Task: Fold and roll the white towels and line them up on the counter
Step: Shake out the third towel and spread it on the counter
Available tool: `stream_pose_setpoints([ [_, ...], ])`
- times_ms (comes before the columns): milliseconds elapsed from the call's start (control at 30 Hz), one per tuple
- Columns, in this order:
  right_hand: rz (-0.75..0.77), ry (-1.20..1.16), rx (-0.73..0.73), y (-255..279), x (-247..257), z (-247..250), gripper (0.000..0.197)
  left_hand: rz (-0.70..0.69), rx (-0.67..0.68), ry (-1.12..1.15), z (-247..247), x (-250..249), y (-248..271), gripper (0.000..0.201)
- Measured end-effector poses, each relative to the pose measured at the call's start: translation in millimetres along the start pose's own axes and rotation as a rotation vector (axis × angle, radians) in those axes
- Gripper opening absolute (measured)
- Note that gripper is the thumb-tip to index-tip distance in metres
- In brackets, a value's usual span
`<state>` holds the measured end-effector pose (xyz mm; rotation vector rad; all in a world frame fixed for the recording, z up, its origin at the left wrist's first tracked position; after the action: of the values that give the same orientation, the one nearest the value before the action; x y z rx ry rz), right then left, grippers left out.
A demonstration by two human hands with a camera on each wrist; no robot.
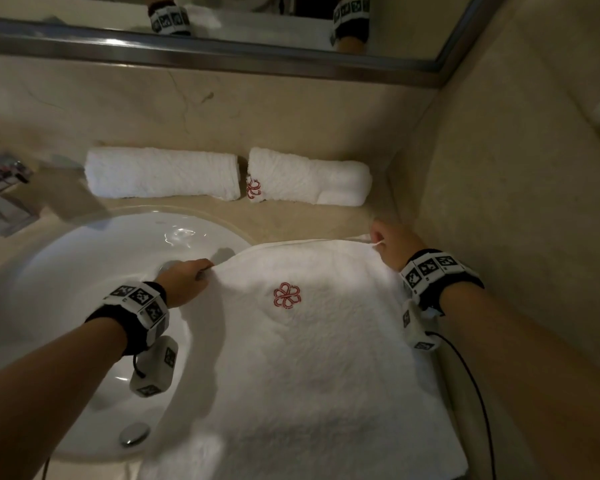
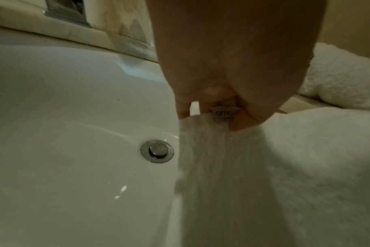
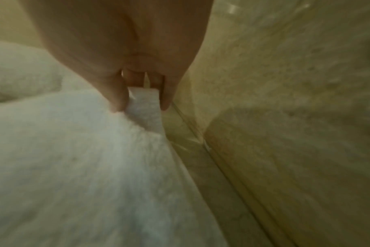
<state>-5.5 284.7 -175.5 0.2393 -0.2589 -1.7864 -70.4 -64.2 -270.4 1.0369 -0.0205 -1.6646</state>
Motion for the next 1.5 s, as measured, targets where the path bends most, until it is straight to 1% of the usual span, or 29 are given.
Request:
stream_pose_setpoints([
  [67,-0.021,-0.010,-0.003,-0.5,-2.3,-6.2,0.027,0.010,0.007,-0.012,-1.4,7.4,-1.9,0.034],
  [133,-0.072,-0.021,0.014,-3.1,-6.2,-11.1,0.022,0.007,0.004,-0.018,-2.2,13.3,-3.0,0.034],
  [233,-0.097,0.002,0.060,-12.0,-3.0,-9.3,0.010,0.004,0.012,0.008,-2.1,16.0,-2.3,0.032],
  [267,-0.090,0.032,0.076,-15.8,0.1,-8.0,0.013,0.000,0.010,0.022,-1.1,16.6,-1.8,0.032],
  [300,-0.087,0.068,0.095,-19.4,2.8,-8.5,0.021,0.000,0.007,0.034,0.4,16.6,-0.5,0.031],
  [367,-0.109,0.118,0.122,-26.0,4.1,-10.8,0.030,0.009,0.006,0.057,3.6,18.0,2.4,0.032],
  [467,-0.129,0.196,0.120,-33.3,8.6,-12.7,0.033,0.025,-0.016,0.089,11.2,17.4,9.2,0.032],
  [533,-0.151,0.234,0.134,-35.6,9.3,-14.9,0.034,0.021,-0.067,0.088,18.2,13.9,12.9,0.032],
  [600,-0.158,0.276,0.139,-34.8,14.1,-15.9,0.033,0.033,-0.130,0.151,24.2,15.9,12.0,0.029],
  [633,-0.168,0.299,0.138,-32.9,15.1,-16.3,0.032,0.049,-0.140,0.195,24.2,18.0,10.5,0.026],
  [700,-0.195,0.314,0.102,-27.4,15.7,-15.3,0.031,0.094,-0.113,0.225,19.2,20.9,9.5,0.020],
  [800,-0.197,0.315,-0.052,-17.7,17.5,-7.5,0.036,0.126,-0.096,0.183,15.4,23.0,10.0,0.024],
  [900,-0.114,0.283,-0.171,-5.4,31.8,2.5,0.036,0.170,-0.128,0.113,23.4,31.5,16.7,0.023],
  [933,-0.073,0.257,-0.176,-1.8,37.7,2.7,0.036,0.189,-0.129,0.107,25.4,33.3,20.8,0.021],
  [967,-0.033,0.226,-0.147,3.3,42.8,-0.3,0.036,0.210,-0.112,0.095,24.6,34.5,26.2,0.022],
  [1067,0.026,0.165,0.013,20.0,50.8,-17.3,0.040,0.305,-0.027,0.011,14.9,41.9,47.1,0.051],
  [1100,0.025,0.147,0.036,28.2,51.1,-19.4,0.041,0.322,-0.012,-0.009,11.7,42.9,55.5,0.056],
  [1167,0.011,0.114,0.052,47.7,50.2,-20.3,0.044,0.341,0.020,-0.023,4.5,44.8,72.1,0.054],
  [1233,-0.002,0.098,0.070,68.4,47.9,-23.7,0.046,0.369,0.022,-0.001,0.2,44.1,89.0,0.050],
  [1333,-0.045,0.084,0.096,103.4,39.0,-33.5,0.046,0.385,-0.011,0.105,-9.4,36.6,120.1,0.041],
  [1367,-0.064,0.082,0.106,115.5,34.5,-38.4,0.046,0.407,-0.003,0.149,-15.9,35.3,132.9,0.036],
  [1433,-0.100,0.096,0.155,140.7,24.3,-50.3,0.046,0.443,0.063,0.152,-33.9,36.4,156.6,0.027],
  [1467,-0.114,0.107,0.184,156.2,18.5,-56.7,0.046,0.457,0.103,0.128,-45.1,39.2,169.2,0.028],
  [1500,-0.126,0.114,0.212,170.4,12.6,-62.6,0.046,0.465,0.131,0.101,-54.5,41.9,180.1,0.033],
])
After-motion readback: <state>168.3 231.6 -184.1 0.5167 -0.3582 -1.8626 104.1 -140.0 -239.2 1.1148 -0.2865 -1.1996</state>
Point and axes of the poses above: each hand's wrist, its own y-axis away from the middle knuckle, its own z-axis out of the back of the hand, x = y × z, the point moved 9 cm from there along -y, towards the middle knuckle, and after that the axes turned 14 degrees about y, right-handed, at the moved point
